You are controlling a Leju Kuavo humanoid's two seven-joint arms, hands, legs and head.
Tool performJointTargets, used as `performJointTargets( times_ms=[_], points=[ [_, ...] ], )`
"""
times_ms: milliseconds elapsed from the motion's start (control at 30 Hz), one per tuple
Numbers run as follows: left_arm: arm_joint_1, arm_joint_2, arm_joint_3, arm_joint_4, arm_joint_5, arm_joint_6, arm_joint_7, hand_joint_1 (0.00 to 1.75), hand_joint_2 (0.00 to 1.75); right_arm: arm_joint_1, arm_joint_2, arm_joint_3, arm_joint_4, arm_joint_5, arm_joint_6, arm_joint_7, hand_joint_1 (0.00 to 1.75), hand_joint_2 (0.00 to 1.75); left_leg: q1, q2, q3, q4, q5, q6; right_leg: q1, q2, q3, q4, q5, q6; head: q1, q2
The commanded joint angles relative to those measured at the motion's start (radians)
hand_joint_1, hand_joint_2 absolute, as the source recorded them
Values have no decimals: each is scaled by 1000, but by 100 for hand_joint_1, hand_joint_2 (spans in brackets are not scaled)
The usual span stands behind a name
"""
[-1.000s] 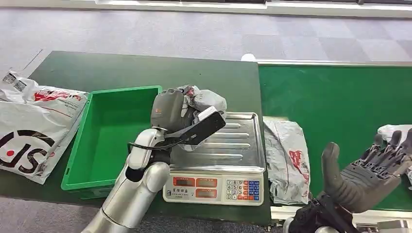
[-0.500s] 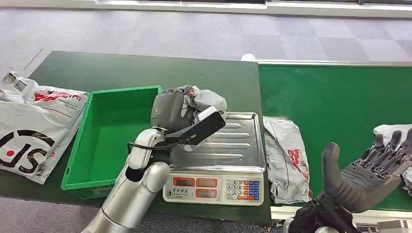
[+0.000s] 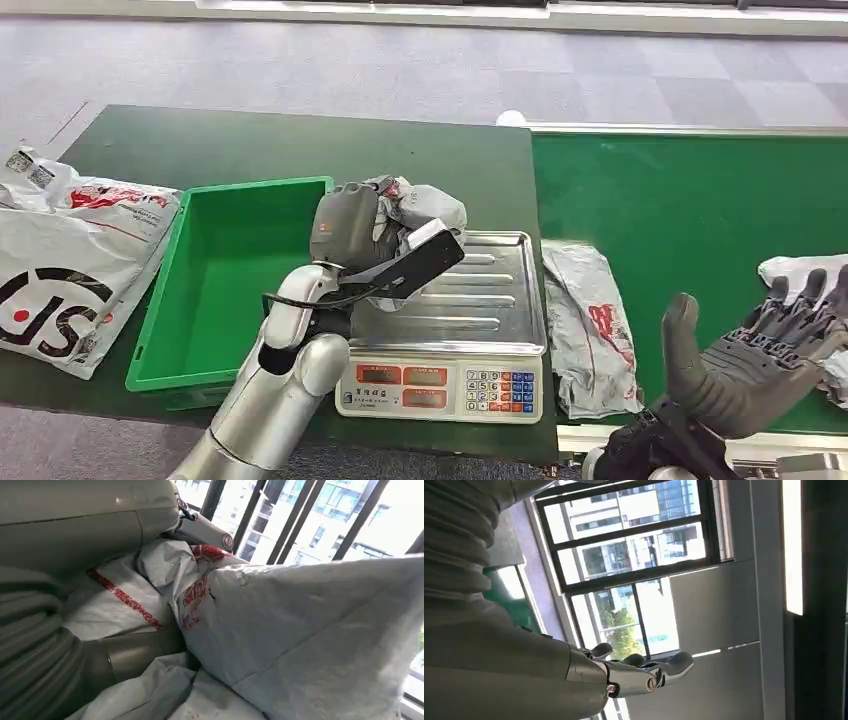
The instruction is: Moved the parcel from conveyor to table for the left to box.
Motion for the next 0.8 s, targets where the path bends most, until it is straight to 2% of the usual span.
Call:
performJointTargets(
  times_ms=[33, 800],
  points=[
    [-27, 20, 29, 23, -2, -7, -1, 175, 175, -16, -16, -34, 12, -3, -1, 0, 0, 175, 0, 1, 1, -2, 1, 0, 0, 1, 1, -2, 1, -1, 0, 0],
    [-27, 20, 29, 23, -2, -7, -1, 175, 175, -16, -16, -34, 12, -3, -1, 0, 0, 175, 0, 1, 0, 0, 0, 0, 0, 1, 0, 0, 0, -1, 0, 0]
  ],
)
